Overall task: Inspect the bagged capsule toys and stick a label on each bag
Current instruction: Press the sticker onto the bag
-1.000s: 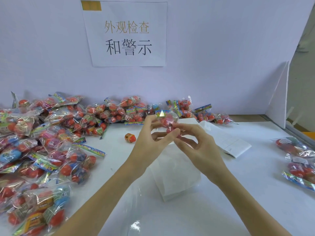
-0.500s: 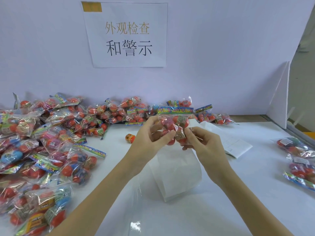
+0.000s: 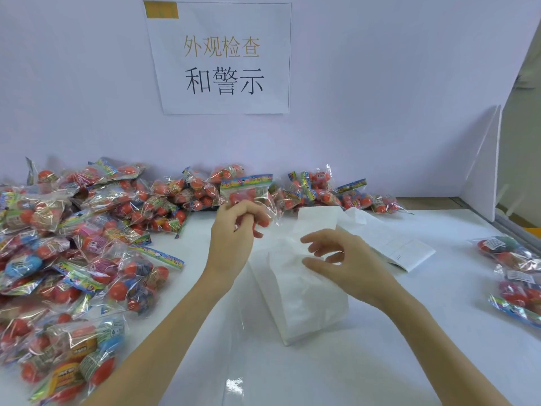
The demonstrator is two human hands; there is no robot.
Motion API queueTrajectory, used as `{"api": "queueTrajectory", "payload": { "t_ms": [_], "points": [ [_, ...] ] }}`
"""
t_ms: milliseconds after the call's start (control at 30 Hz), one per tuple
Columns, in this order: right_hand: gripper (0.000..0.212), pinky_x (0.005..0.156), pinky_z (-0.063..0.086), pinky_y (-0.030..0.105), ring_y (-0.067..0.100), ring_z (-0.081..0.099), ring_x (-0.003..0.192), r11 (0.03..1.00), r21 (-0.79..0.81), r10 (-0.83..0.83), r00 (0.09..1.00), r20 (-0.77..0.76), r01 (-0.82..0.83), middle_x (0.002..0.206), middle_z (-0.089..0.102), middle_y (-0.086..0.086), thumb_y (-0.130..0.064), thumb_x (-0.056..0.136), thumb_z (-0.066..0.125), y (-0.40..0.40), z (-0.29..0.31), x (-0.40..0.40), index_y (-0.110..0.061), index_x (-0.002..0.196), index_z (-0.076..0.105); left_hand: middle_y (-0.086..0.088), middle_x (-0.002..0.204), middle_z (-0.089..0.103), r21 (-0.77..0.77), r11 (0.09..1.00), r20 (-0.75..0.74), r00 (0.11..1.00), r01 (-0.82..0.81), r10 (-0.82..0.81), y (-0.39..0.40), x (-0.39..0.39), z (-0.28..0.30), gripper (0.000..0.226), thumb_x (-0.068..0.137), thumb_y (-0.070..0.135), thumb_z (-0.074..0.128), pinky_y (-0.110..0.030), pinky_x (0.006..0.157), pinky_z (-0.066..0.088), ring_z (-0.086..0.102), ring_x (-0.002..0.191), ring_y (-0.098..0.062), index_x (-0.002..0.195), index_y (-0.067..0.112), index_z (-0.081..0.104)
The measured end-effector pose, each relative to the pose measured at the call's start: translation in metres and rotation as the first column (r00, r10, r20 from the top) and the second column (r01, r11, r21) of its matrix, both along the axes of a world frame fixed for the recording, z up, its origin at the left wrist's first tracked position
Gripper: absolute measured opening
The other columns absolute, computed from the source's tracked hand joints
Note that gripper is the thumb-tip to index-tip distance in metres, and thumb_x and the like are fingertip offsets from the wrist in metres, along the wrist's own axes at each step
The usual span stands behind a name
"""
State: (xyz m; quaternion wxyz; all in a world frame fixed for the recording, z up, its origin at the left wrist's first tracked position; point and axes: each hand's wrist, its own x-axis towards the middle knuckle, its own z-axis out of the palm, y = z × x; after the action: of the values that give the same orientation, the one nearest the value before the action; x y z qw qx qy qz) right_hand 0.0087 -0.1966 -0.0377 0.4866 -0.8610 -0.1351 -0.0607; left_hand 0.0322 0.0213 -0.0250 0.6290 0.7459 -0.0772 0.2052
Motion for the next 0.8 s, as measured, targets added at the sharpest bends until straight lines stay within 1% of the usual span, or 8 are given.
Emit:
{"api": "queueTrajectory", "payload": {
  "t_ms": [100,167,267,333,467,600,667,800],
  "points": [
    [0.022,0.081,0.056,0.021,0.006,0.07,0.085,0.994,0.033,-0.107,0.989,0.099,0.104,0.094,0.075,-0.012,-0.01,0.089,0.079,0.0,-0.006,0.006,-0.032,0.093,0.079,-0.02,0.118,0.06,0.082,0.988,-0.055,0.991,0.127,-0.123,-0.001,-0.005,0.002,0.028,0.102,-0.002,0.052,-0.034,0.084,0.055,0.065,0.096,-0.015,0.095,0.009,0.077],
    [0.02,0.079,0.054,0.016,0.005,0.071,0.082,0.977,0.099,-0.205,0.966,0.161,0.191,0.093,0.076,-0.012,-0.008,0.09,0.078,0.0,-0.009,0.009,-0.029,0.089,0.08,-0.009,0.123,0.053,0.232,0.936,-0.012,0.963,0.266,-0.27,0.0,-0.011,0.005,0.013,0.1,0.02,0.068,-0.026,0.096,0.052,0.059,0.101,-0.007,0.105,0.013,0.077],
    [0.019,0.077,0.051,0.009,0.003,0.072,0.081,0.947,0.191,-0.295,0.936,0.194,0.259,0.09,0.077,-0.013,-0.007,0.091,0.078,0.0,-0.012,0.012,-0.026,0.088,0.079,0.012,0.135,0.04,0.467,0.761,-0.098,0.882,0.45,-0.461,-0.004,-0.015,0.001,0.051,0.077,0.044,0.087,-0.014,0.105,0.041,0.055,0.116,-0.002,0.122,0.025,0.071],
    [0.021,0.077,0.052,0.01,0.001,0.073,0.08,0.937,0.221,-0.317,0.927,0.201,0.273,0.087,0.077,-0.016,-0.005,0.091,0.077,-0.001,-0.013,0.013,-0.026,0.088,0.078,0.017,0.136,0.033,0.546,0.698,-0.107,0.865,0.463,-0.49,-0.006,-0.015,-0.005,0.056,0.071,0.039,0.095,-0.009,0.105,0.037,0.05,0.123,-0.001,0.121,0.027,0.071],
    [0.01,0.076,0.053,0.014,0.001,0.072,0.082,0.928,0.238,-0.327,0.932,0.157,0.285,0.084,0.076,-0.017,-0.014,0.097,0.073,0.001,-0.014,0.016,-0.023,0.094,0.077,0.017,0.14,0.034,0.545,0.709,-0.066,0.866,0.447,-0.495,-0.002,-0.005,-0.02,0.03,0.079,0.031,0.092,-0.012,0.101,0.04,0.047,0.129,-0.003,0.106,0.023,0.078],
    [0.009,0.072,0.049,0.013,0.002,0.068,0.083,0.912,0.276,-0.353,0.923,0.154,0.303,0.085,0.073,-0.012,-0.023,0.1,0.068,0.007,-0.007,0.01,-0.024,0.091,0.066,0.026,0.147,0.029,0.669,0.662,-0.014,0.897,0.337,-0.441,0.007,0.009,-0.04,0.026,0.087,0.03,0.085,-0.011,0.111,0.031,0.04,0.138,0.001,0.11,0.019,0.079],
    [0.016,0.075,0.05,0.017,0.007,0.07,0.08,0.95,0.262,-0.216,0.965,0.149,0.172,0.081,0.074,-0.005,-0.026,0.1,0.068,0.003,0.003,0.006,-0.019,0.086,0.068,0.02,0.143,0.033,0.708,0.652,0.04,0.906,0.272,-0.421,0.012,0.016,-0.049,0.027,0.087,0.027,0.084,-0.013,0.114,0.029,0.04,0.138,-0.005,0.111,0.015,0.078],
    [0.006,0.086,0.046,0.008,0.0,0.071,0.1,0.961,-0.036,0.273,0.961,-0.046,-0.275,0.099,0.078,-0.015,-0.03,0.095,0.076,-0.007,0.015,-0.004,-0.025,0.096,0.08,0.011,0.135,0.039,0.708,0.678,0.053,0.943,0.197,-0.33,0.021,0.025,-0.054,0.028,0.089,0.029,0.083,-0.006,0.111,0.022,0.04,0.131,0.001,0.114,0.018,0.077]
  ]
}}
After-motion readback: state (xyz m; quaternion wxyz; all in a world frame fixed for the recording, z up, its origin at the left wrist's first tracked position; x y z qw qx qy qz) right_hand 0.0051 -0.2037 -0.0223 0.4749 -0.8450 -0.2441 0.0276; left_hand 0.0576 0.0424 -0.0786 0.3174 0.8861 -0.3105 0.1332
